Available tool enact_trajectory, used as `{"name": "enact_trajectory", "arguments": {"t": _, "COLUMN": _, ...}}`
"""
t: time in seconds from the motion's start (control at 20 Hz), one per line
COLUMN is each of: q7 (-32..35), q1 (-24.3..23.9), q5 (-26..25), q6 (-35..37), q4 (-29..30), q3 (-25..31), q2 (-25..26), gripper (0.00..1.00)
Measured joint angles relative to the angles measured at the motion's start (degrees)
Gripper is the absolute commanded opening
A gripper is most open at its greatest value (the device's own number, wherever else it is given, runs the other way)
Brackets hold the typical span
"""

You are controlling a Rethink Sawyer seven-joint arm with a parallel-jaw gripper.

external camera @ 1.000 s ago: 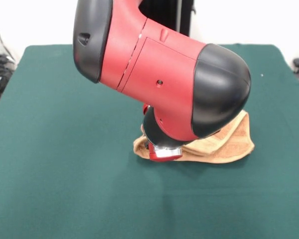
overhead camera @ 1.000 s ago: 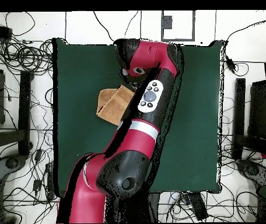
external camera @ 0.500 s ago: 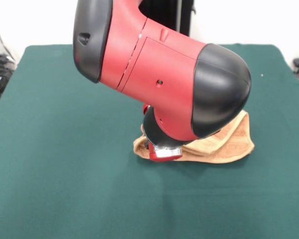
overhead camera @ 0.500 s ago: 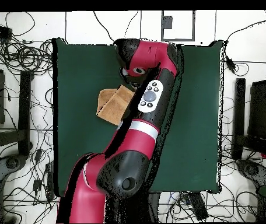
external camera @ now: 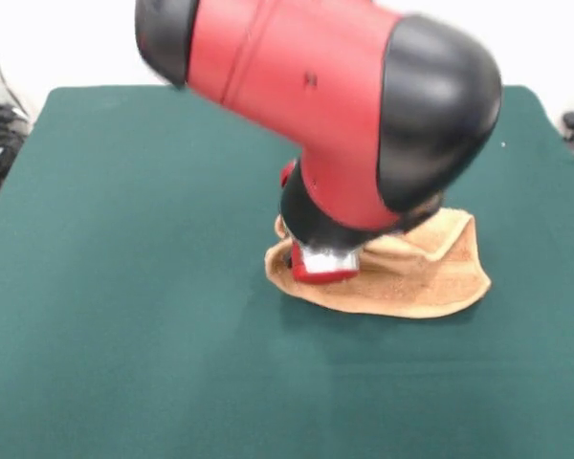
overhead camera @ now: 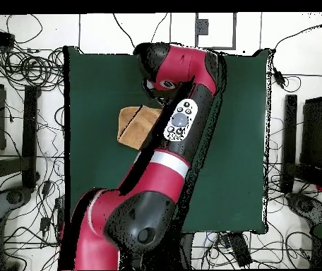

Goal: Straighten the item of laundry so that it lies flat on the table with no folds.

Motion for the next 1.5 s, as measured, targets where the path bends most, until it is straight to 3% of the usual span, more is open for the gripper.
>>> {"name": "enact_trajectory", "arguments": {"t": 0.5, "q7": 0.0, "q1": 2.98, "q5": -2.79, "q6": -8.63, "q4": 13.54, "q3": 3.67, "q2": -13.13, "gripper": 0.0}}
{"name": "enact_trajectory", "arguments": {"t": 0.6, "q7": 0.0, "q1": 3.0, "q5": -2.68, "q6": -18.09, "q4": 19.54, "q3": 7.3, "q2": -17.37, "gripper": 0.0}}
{"name": "enact_trajectory", "arguments": {"t": 0.75, "q7": 0.0, "q1": 2.81, "q5": -2.78, "q6": -25.7, "q4": 23.48, "q3": 9.83, "q2": -19.64, "gripper": 0.0}}
{"name": "enact_trajectory", "arguments": {"t": 0.85, "q7": 0.0, "q1": 2.35, "q5": -2.84, "q6": -35.62, "q4": 28.2, "q3": 12.92, "q2": -21.81, "gripper": 0.0}}
{"name": "enact_trajectory", "arguments": {"t": 1.15, "q7": 0.0, "q1": 0.97, "q5": -3.03, "q6": -48.64, "q4": 34.98, "q3": 18.67, "q2": -24.42, "gripper": 0.0}}
{"name": "enact_trajectory", "arguments": {"t": 1.5, "q7": 0.0, "q1": -1.37, "q5": -3.24, "q6": -55.25, "q4": 39.51, "q3": 25.7, "q2": -27.74, "gripper": 0.0}}
